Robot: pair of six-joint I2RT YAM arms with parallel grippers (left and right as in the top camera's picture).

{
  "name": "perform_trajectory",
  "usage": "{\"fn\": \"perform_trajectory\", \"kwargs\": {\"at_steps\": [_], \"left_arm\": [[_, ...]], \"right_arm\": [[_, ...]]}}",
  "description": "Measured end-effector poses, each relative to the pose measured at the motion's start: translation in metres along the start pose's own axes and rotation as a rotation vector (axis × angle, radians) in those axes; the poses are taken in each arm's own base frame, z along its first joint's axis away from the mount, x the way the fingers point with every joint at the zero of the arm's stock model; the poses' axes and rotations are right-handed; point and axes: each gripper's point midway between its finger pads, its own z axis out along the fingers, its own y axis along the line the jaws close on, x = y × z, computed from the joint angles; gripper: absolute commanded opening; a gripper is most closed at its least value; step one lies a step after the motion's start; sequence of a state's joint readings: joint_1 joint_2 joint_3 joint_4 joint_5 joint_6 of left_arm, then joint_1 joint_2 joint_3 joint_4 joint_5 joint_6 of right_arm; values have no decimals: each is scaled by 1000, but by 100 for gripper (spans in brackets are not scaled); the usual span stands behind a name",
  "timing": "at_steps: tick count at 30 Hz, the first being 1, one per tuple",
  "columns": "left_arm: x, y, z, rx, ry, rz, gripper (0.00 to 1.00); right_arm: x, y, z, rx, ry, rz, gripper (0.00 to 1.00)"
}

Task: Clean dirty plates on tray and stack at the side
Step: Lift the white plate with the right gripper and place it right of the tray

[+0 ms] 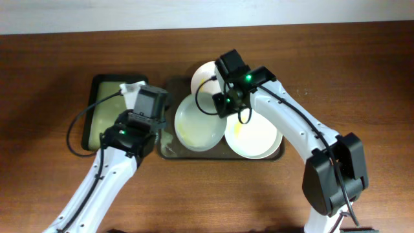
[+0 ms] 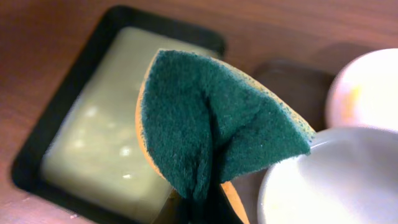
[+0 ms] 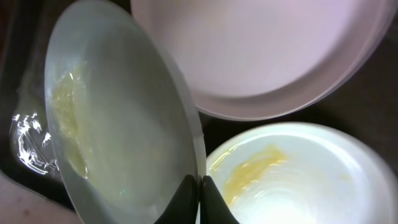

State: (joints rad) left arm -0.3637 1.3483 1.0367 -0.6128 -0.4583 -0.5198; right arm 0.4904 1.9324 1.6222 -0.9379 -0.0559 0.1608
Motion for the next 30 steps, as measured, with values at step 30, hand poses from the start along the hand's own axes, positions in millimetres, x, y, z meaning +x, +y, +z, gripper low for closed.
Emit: {"fn": "perform_trajectory", "kwargs": {"at_steps": [30], "left_arm": [[12, 76, 83, -66, 198, -187, 0]], "right_arm": [[-67, 99, -159, 1032, -513, -625, 4]]}}
